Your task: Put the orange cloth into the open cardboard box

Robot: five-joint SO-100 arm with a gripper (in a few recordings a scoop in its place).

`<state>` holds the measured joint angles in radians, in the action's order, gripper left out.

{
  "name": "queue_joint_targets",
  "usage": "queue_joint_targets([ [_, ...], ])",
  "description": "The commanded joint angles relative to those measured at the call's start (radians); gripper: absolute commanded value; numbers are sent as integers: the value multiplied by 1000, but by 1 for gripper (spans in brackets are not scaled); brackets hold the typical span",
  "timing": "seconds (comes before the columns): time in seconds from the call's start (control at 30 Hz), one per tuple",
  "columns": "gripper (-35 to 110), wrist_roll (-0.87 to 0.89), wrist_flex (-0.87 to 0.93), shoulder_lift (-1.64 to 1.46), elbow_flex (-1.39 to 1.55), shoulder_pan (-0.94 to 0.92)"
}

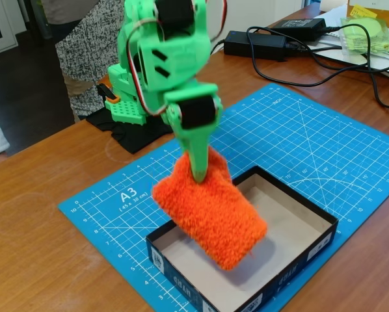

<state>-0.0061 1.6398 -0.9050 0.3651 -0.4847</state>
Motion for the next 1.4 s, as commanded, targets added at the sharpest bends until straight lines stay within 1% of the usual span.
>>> queue_joint_targets([
  [0.0,8,-5,14,20,-104,15],
  [0.1,31,-11,14,25,-140,38],
  [0.2,38,-11,15,9,-150,67],
  [0.33,38,5,15,-46,-135,101],
  [0.47,38,67,15,-216,-64,101],
  [0.53,36,95,15,-356,-26,94],
  [0.6,30,83,15,-543,77,120],
  [0.63,30,75,15,-644,140,141],
  [0.7,30,67,0,-876,321,192],
  [0.73,30,66,-38,-1011,465,216],
  [0.87,28,18,-350,-1638,1293,314],
  [0.97,26,-26,-522,-2017,1833,305],
  [1.07,25,-91,-647,-2284,2261,244],
  [1.13,25,-143,-675,-2471,2488,210],
  [1.27,24,-161,-749,-2468,2724,187],
  [1.33,23,-184,-738,-2470,2775,222],
  [1.37,21,-164,-719,-2470,2767,225],
])
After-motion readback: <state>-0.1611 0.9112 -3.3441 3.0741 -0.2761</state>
